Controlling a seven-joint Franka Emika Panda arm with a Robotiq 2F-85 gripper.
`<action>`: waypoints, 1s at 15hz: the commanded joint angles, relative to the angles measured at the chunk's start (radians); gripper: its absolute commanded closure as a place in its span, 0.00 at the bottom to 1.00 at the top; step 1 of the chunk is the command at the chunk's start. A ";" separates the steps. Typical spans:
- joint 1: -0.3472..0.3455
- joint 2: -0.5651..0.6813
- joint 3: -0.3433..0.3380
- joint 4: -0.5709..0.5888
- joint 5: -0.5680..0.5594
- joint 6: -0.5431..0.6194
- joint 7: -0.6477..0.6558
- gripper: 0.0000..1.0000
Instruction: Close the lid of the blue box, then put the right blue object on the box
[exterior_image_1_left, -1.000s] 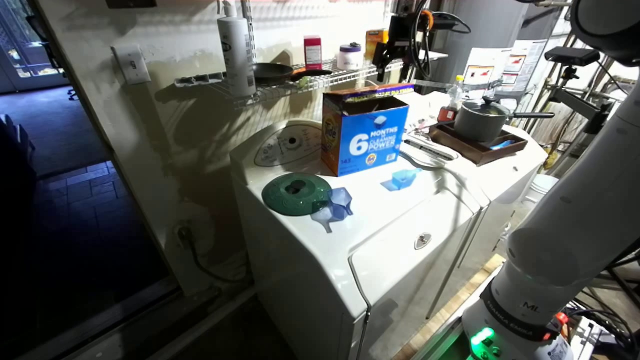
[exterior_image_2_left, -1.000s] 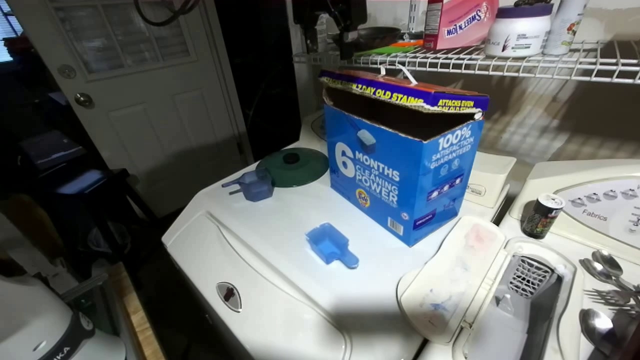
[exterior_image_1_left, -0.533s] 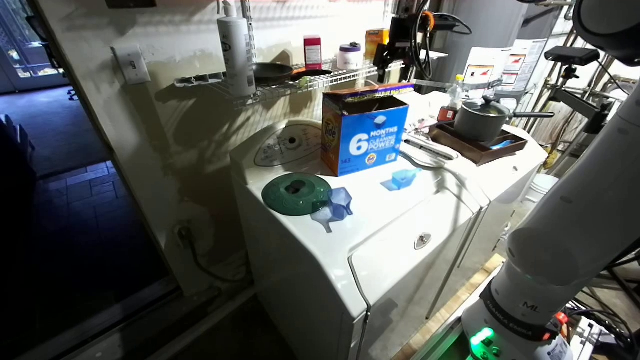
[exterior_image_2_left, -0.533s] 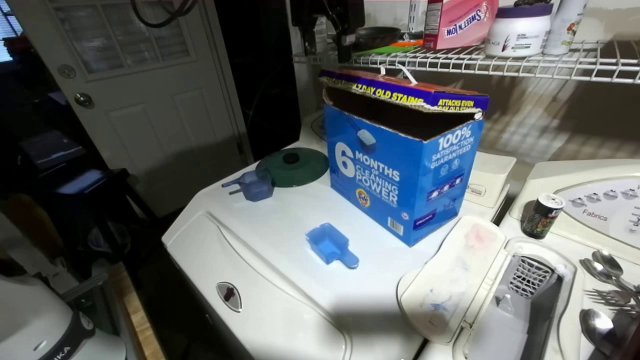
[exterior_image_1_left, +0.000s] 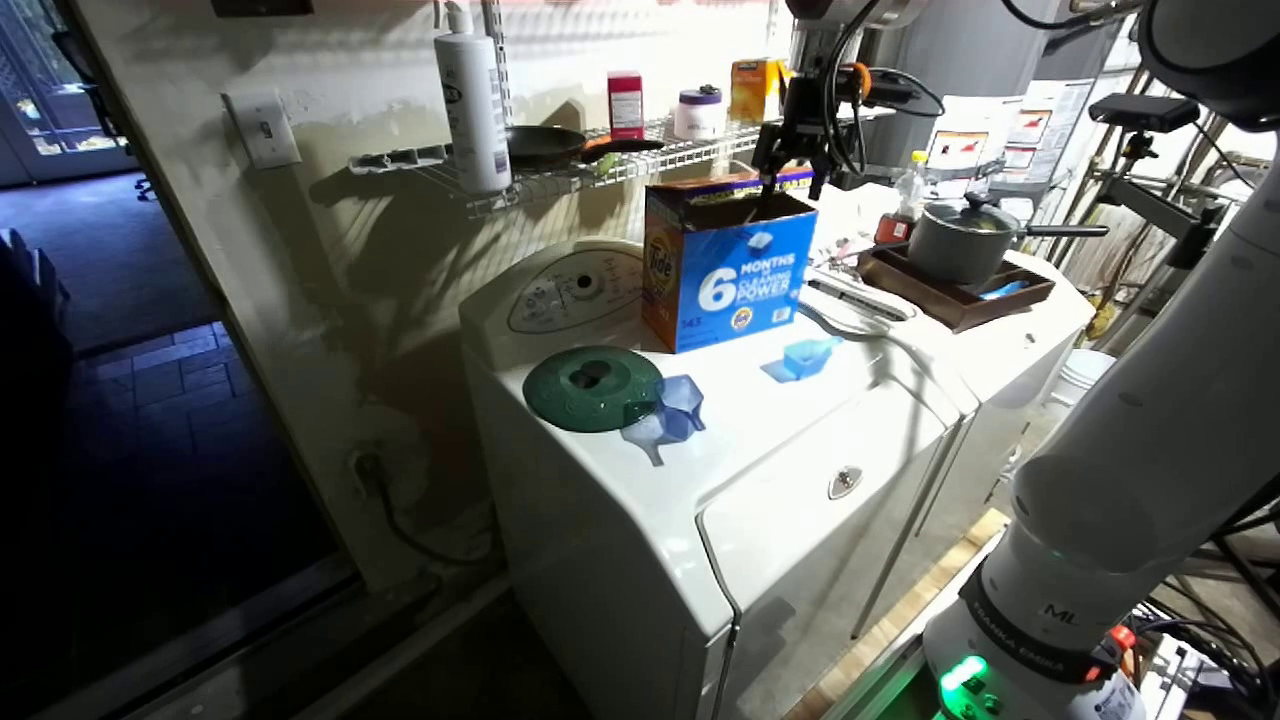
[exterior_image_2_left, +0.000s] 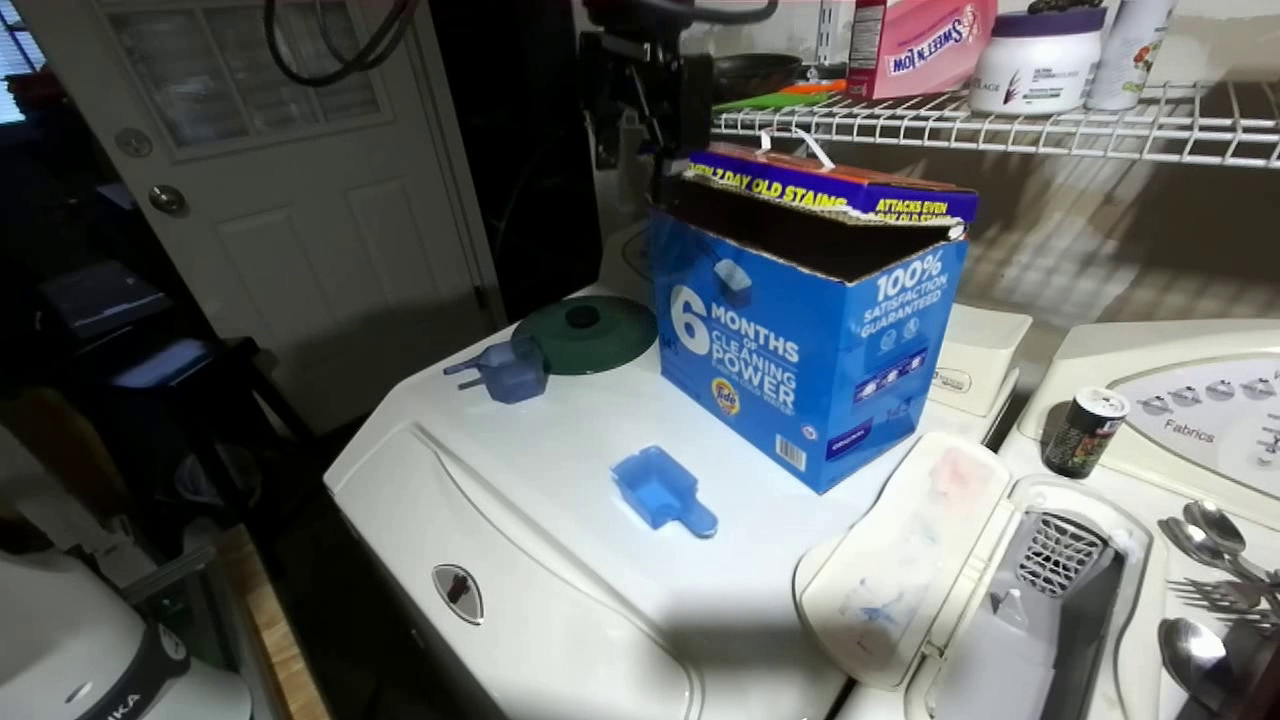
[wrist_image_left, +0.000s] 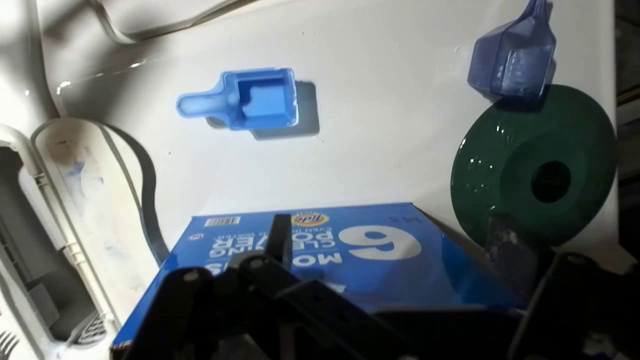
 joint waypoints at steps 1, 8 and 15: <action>-0.006 -0.016 -0.002 -0.117 0.024 0.028 -0.004 0.00; 0.003 -0.026 0.015 -0.297 -0.079 0.093 -0.020 0.00; 0.004 -0.031 0.019 -0.391 -0.091 0.159 -0.017 0.00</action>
